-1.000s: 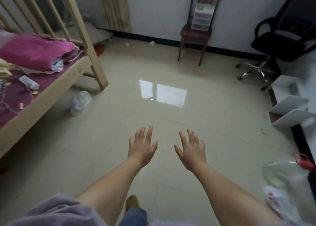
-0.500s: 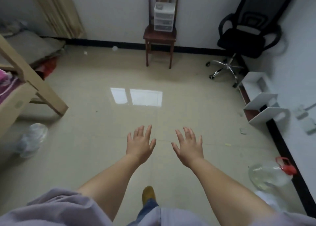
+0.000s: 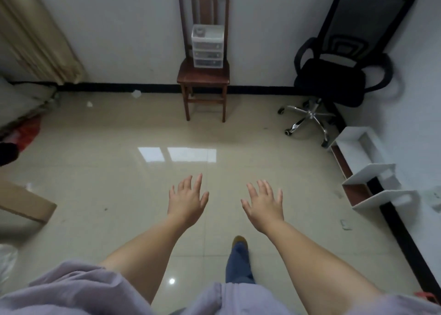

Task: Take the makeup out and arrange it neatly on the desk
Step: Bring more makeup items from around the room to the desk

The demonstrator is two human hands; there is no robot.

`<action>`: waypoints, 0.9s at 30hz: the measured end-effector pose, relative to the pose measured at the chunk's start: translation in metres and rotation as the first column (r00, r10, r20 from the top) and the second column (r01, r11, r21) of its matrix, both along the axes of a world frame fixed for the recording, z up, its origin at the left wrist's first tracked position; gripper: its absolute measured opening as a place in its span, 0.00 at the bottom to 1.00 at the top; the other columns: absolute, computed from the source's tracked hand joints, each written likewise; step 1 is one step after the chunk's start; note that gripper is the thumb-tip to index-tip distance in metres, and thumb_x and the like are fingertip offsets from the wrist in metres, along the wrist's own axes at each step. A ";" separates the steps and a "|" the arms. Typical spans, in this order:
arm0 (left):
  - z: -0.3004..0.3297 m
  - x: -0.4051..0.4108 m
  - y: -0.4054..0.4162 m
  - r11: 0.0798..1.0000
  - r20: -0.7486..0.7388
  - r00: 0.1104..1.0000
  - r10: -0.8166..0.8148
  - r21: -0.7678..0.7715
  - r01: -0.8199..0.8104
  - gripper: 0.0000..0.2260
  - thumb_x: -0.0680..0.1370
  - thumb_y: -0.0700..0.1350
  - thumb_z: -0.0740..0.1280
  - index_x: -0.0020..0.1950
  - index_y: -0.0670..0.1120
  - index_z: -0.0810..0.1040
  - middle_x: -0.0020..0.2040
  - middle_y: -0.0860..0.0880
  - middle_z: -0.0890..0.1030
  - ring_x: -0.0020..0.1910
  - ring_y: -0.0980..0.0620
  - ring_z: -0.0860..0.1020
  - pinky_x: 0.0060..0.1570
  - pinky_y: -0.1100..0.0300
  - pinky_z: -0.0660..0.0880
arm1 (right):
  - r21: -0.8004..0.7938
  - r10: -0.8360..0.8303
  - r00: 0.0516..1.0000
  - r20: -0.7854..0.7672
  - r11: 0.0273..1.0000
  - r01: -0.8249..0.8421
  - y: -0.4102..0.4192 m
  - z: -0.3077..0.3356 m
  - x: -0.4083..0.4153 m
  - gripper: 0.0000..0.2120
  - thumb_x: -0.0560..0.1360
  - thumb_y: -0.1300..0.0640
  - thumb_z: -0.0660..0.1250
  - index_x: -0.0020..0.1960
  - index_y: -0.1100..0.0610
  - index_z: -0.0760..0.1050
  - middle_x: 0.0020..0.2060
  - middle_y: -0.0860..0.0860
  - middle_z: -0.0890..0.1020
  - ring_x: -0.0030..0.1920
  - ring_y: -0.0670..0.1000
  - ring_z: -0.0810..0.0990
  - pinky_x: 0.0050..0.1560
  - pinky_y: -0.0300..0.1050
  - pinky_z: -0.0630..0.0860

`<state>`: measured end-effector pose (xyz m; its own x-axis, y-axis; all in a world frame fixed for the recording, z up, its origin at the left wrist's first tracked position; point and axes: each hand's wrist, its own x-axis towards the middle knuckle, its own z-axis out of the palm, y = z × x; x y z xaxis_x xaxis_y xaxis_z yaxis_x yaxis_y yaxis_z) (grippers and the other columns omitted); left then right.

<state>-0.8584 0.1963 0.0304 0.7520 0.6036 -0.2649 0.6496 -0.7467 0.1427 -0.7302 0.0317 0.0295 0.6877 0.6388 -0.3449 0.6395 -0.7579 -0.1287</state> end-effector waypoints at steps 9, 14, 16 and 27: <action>0.018 0.195 0.120 0.996 0.083 0.994 0.074 -0.047 -0.070 0.27 0.81 0.57 0.49 0.77 0.51 0.44 0.77 0.46 0.53 0.76 0.48 0.52 0.74 0.47 0.49 | -0.021 0.090 0.996 0.028 0.996 -0.089 0.135 0.018 0.207 0.27 0.81 0.42 0.45 0.77 0.49 0.46 0.77 0.52 0.49 0.77 0.51 0.44 0.73 0.61 0.42; 0.009 0.270 0.213 0.994 0.088 0.990 0.111 -0.028 -0.109 0.27 0.81 0.58 0.48 0.78 0.51 0.45 0.77 0.46 0.53 0.76 0.48 0.52 0.74 0.47 0.50 | -0.009 0.146 0.989 0.033 0.989 -0.146 0.230 0.013 0.290 0.27 0.81 0.43 0.45 0.77 0.49 0.46 0.77 0.53 0.48 0.77 0.52 0.44 0.74 0.61 0.42; 0.004 0.301 0.260 0.994 0.113 0.987 0.112 -0.020 -0.111 0.27 0.81 0.58 0.48 0.78 0.51 0.46 0.77 0.46 0.54 0.76 0.48 0.52 0.74 0.47 0.51 | 0.001 0.144 0.989 0.040 0.990 -0.144 0.274 0.009 0.326 0.27 0.81 0.43 0.44 0.77 0.49 0.46 0.77 0.53 0.48 0.77 0.52 0.44 0.74 0.61 0.41; 0.020 0.463 0.509 0.995 0.089 0.993 0.072 0.066 -0.078 0.27 0.81 0.57 0.50 0.77 0.50 0.49 0.76 0.46 0.57 0.75 0.48 0.56 0.72 0.48 0.54 | 0.044 0.064 0.998 0.025 0.997 -0.065 0.505 0.027 0.485 0.26 0.81 0.44 0.46 0.77 0.49 0.47 0.77 0.51 0.50 0.77 0.50 0.45 0.74 0.59 0.41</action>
